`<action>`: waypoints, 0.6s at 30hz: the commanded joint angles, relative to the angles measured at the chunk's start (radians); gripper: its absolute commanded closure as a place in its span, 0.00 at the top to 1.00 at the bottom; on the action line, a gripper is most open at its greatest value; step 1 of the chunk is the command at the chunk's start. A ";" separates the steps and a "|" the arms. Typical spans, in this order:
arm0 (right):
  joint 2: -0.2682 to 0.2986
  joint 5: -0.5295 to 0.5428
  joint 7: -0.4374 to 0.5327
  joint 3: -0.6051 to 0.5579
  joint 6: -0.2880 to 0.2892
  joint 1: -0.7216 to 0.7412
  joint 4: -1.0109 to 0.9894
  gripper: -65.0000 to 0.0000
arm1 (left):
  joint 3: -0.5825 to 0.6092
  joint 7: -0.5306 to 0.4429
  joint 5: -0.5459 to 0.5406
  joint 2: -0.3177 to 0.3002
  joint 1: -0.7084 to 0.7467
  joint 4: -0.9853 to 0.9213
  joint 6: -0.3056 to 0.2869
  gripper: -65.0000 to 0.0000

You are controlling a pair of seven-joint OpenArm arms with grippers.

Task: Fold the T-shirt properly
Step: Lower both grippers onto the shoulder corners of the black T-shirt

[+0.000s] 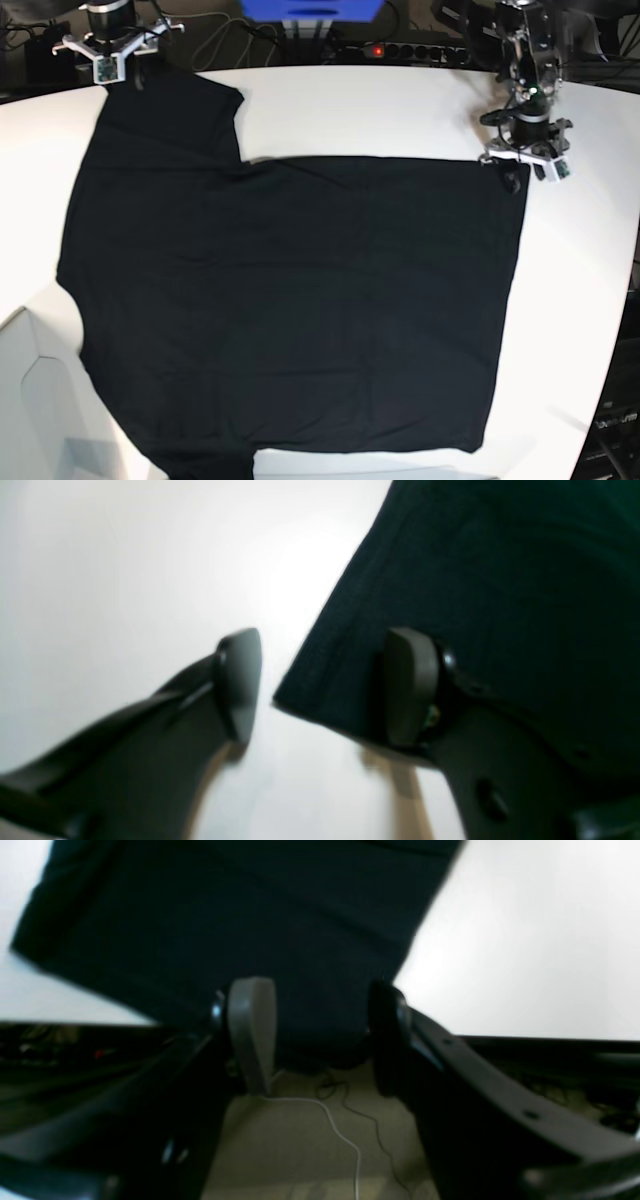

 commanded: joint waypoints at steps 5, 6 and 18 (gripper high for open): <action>0.007 -0.001 0.021 0.011 0.007 0.022 0.000 0.47 | -0.006 0.054 -0.013 0.002 0.023 -0.007 -0.133 0.29; 0.007 -0.001 0.021 0.011 0.007 0.033 -0.005 0.47 | -0.006 0.054 -0.013 0.002 0.023 -0.009 -0.133 0.24; 0.004 0.001 0.019 0.053 0.008 0.114 -0.060 0.57 | -0.008 0.050 -0.013 0.002 0.039 0.001 -0.144 0.17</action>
